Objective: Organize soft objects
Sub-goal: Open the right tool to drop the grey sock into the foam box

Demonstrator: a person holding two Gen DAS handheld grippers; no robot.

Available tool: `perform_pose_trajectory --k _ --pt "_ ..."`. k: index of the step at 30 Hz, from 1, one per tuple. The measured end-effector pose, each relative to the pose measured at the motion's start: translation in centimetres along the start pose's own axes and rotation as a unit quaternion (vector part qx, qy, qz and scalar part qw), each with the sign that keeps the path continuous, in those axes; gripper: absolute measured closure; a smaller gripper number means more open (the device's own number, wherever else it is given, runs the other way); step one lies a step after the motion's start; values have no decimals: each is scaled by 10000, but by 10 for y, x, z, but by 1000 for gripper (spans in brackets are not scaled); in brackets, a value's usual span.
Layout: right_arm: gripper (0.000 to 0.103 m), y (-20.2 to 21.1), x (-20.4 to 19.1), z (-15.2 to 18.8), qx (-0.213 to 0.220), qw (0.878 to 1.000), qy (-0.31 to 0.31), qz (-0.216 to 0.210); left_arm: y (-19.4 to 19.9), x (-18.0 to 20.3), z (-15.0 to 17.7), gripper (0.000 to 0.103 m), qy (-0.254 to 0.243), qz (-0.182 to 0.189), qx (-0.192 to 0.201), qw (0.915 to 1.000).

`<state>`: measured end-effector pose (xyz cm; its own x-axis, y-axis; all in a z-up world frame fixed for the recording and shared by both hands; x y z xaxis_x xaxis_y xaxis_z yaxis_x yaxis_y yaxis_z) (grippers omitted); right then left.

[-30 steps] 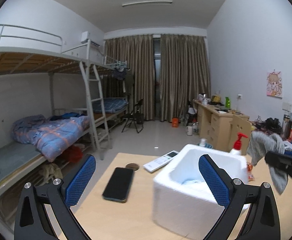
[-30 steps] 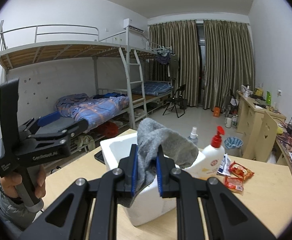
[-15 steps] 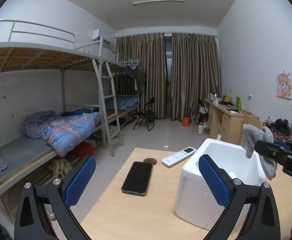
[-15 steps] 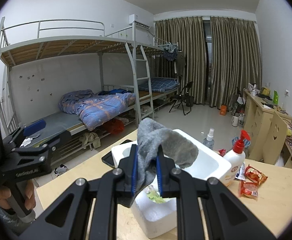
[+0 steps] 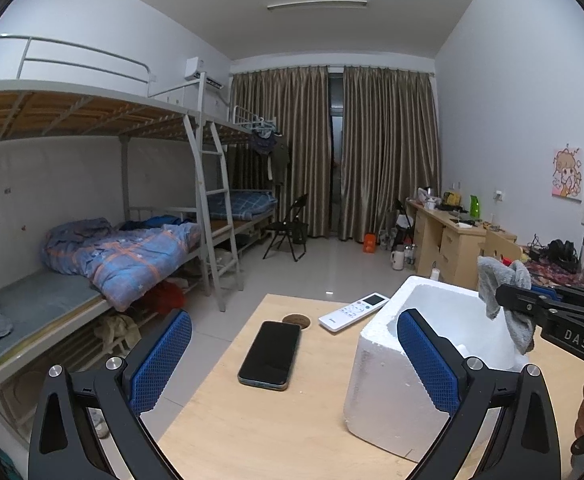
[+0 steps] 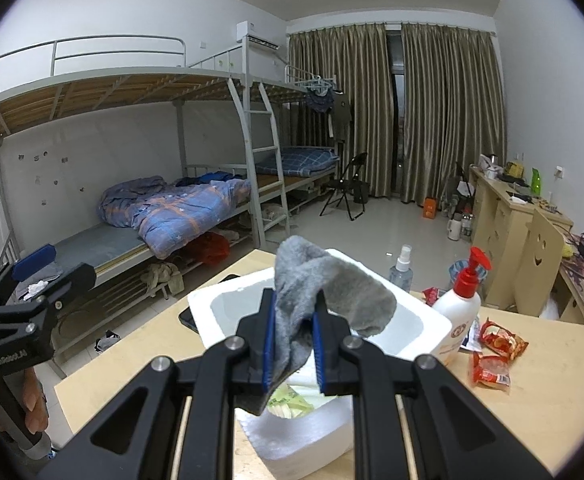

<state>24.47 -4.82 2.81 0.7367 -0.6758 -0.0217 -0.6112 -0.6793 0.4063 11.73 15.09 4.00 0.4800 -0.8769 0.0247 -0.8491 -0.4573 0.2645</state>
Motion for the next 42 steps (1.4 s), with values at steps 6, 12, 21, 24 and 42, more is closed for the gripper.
perform_pose_trajectory --k 6,12,21,24,42 --pt "83 -4 1 -2 -59 10000 -33 73 -1 2 1 0 0 9 -6 10000" --pt "53 0 2 -4 -15 9999 -100 74 2 4 0 0 -21 24 -1 10000" --pt "20 3 3 -4 80 9997 -99 198 3 8 -2 0 -25 44 4 10000" --pt "20 4 5 -3 79 9997 -115 186 5 9 -3 0 -40 51 22 10000" --pt "20 20 14 2 172 9994 -146 257 9 23 -6 0 -86 171 66 9998"
Point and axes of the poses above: each gripper's, at about its wrist camera, not at the fingertips, and y roughly against the way its jaws point, x to its right, z to its underside, the point moved 1 cm from there along -y, roughly the way its jaws point
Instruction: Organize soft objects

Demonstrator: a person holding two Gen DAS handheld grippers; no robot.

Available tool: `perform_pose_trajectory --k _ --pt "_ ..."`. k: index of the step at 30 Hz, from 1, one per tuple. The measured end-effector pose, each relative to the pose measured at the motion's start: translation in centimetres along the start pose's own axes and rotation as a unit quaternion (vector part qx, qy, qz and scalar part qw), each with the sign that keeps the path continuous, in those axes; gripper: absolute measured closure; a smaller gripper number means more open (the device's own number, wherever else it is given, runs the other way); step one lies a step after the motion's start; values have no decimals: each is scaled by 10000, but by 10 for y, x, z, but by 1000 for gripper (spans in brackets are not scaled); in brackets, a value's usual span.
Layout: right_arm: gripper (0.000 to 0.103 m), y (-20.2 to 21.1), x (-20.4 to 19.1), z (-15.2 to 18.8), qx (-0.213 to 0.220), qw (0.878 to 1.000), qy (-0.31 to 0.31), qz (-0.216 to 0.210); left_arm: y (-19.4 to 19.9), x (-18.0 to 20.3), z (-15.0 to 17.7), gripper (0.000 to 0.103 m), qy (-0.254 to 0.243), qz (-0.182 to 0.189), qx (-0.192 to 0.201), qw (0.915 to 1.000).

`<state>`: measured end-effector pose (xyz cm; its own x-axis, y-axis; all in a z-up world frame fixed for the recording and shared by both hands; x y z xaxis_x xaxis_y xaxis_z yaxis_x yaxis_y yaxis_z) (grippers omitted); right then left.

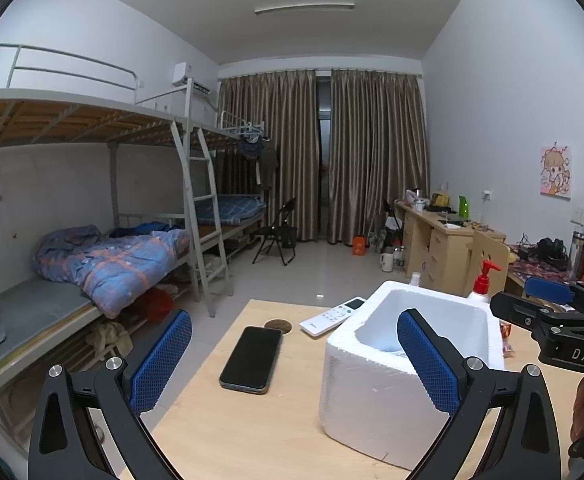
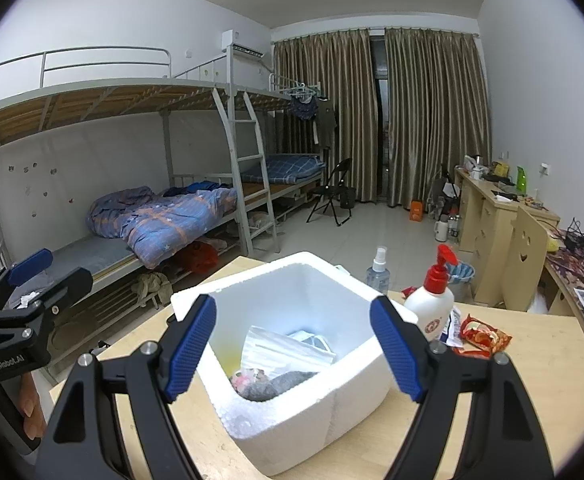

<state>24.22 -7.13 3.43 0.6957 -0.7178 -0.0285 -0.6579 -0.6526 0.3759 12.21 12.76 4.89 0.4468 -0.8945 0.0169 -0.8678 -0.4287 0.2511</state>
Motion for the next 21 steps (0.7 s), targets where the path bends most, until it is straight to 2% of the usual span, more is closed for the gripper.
perform_pose_trajectory --k 3,12,21 --pt "19 6 5 1 39 10000 -40 57 0 5 -1 0 -41 46 3 10000" --pt "0 32 32 7 182 9985 -245 463 -4 28 -5 0 -75 353 -9 9993" --pt "0 57 48 13 261 9965 -342 723 -9 56 -5 0 -126 626 -85 9979"
Point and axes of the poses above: each gripper's, at about its wrist camera, not at the fingertips, and y roughly against the way its jaws point, x to its right, z to its underside, the point moved 1 cm from there along -y, roughly the way its jaws point
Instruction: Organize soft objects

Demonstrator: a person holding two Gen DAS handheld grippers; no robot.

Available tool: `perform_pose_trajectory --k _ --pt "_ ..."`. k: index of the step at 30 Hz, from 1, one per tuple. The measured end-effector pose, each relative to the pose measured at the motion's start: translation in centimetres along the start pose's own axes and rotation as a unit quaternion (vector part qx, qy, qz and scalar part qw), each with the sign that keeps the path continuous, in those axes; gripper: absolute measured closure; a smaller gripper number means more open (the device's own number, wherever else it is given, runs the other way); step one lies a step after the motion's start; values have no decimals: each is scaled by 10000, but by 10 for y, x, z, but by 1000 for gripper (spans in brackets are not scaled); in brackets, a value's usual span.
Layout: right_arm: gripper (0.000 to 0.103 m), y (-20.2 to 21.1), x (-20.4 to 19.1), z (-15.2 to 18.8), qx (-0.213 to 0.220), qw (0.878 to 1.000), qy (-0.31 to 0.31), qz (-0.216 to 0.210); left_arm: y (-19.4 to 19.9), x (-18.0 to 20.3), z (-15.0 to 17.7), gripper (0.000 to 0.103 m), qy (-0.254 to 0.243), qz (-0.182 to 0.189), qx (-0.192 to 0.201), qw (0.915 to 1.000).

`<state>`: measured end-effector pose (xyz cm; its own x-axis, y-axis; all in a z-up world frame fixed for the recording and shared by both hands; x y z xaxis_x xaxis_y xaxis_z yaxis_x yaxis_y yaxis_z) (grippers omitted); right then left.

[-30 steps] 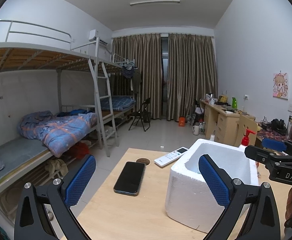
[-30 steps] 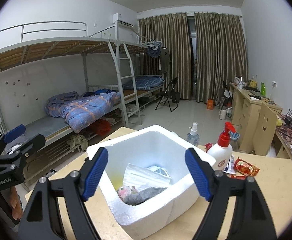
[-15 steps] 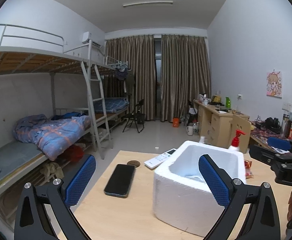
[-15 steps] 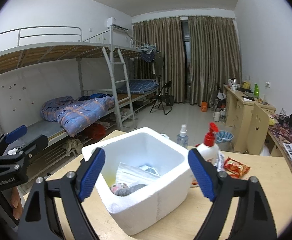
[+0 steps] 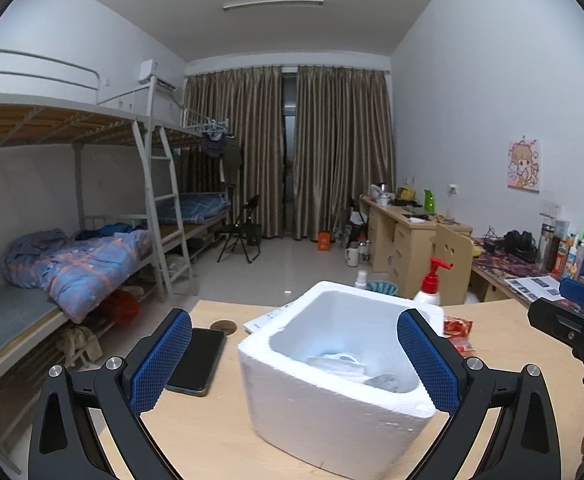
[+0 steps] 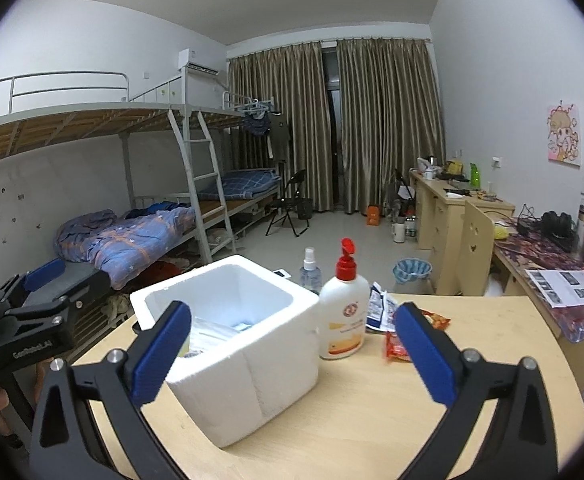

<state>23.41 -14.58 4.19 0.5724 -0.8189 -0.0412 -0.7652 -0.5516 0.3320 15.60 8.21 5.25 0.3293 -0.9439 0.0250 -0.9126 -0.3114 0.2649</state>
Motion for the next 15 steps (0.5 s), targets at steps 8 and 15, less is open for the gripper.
perform_pose_trajectory --k 8,15 --pt "0 21 8 6 97 9999 -66 81 14 13 0 0 -48 143 95 9998" --pt "0 36 1 9 173 9998 -38 102 34 14 -2 0 -53 179 225 9996"
Point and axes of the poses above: each gripper's, at about its wrist camera, not at the fingertips, and y roughly against the way its jaws point, x to its right, z to its underside, the point moved 1 cm from there along -y, roughly the way its jaws point
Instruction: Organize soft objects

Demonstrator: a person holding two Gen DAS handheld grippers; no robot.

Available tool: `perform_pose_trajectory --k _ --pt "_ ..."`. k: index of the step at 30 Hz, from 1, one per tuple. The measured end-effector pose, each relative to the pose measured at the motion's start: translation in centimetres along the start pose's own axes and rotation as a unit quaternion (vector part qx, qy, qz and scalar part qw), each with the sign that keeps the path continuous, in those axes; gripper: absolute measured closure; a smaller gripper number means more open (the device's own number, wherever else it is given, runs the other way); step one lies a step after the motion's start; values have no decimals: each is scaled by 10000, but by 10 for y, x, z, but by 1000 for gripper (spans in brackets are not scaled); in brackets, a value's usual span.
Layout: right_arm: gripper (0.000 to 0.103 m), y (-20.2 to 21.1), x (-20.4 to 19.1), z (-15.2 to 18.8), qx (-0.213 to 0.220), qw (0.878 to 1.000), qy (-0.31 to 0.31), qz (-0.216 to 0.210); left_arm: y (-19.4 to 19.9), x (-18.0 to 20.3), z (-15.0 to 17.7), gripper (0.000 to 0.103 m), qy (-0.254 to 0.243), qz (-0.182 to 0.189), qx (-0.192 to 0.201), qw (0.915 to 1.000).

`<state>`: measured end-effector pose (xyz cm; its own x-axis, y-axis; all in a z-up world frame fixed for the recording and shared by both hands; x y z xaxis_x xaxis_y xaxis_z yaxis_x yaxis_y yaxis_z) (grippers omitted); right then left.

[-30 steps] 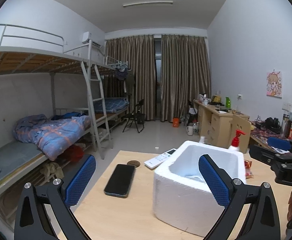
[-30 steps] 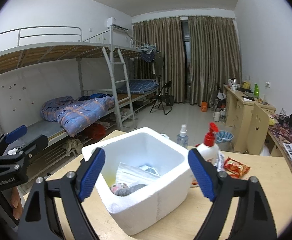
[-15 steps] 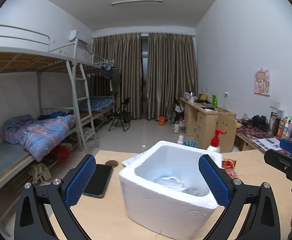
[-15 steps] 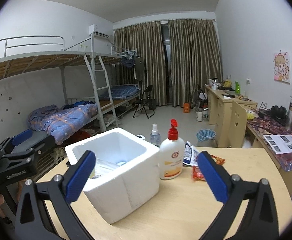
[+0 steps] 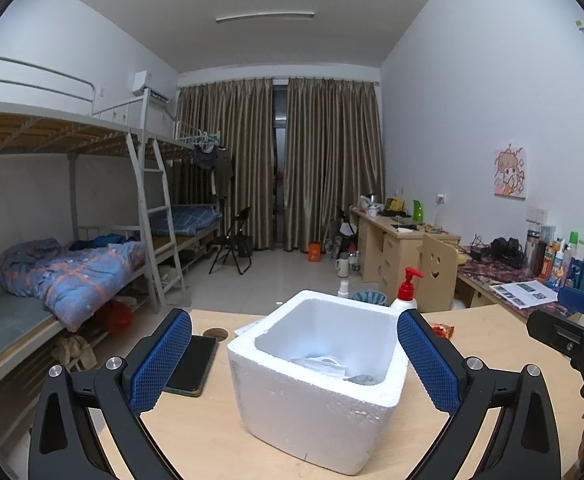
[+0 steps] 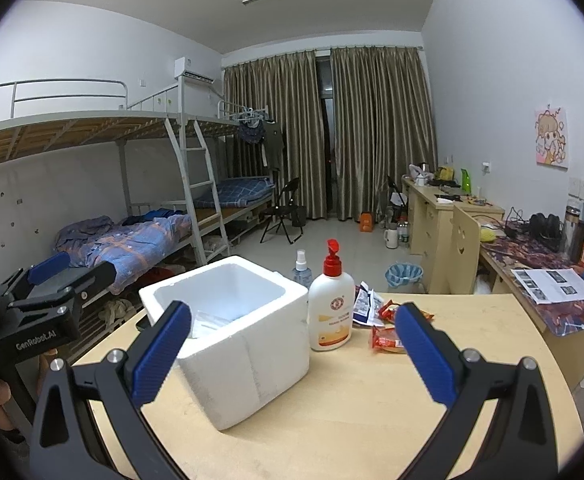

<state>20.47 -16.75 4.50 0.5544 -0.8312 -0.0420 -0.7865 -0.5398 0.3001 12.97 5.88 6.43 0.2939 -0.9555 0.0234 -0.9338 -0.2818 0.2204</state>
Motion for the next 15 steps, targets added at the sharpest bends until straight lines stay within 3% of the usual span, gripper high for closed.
perform_pose_trajectory --k 15 --pt "0 50 -17 12 356 9993 87 -57 61 -6 2 0 20 72 447 9990"
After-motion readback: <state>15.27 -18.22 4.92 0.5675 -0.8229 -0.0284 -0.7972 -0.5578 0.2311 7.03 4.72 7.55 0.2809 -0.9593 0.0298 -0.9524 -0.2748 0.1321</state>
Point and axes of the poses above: each gripper's, at about its wrist camera, not at the fingertips, and y roughly against the way its jaws point, x to its right, z to its underside, the point moved 1 cm from there along -y, roughly the way its jaws point
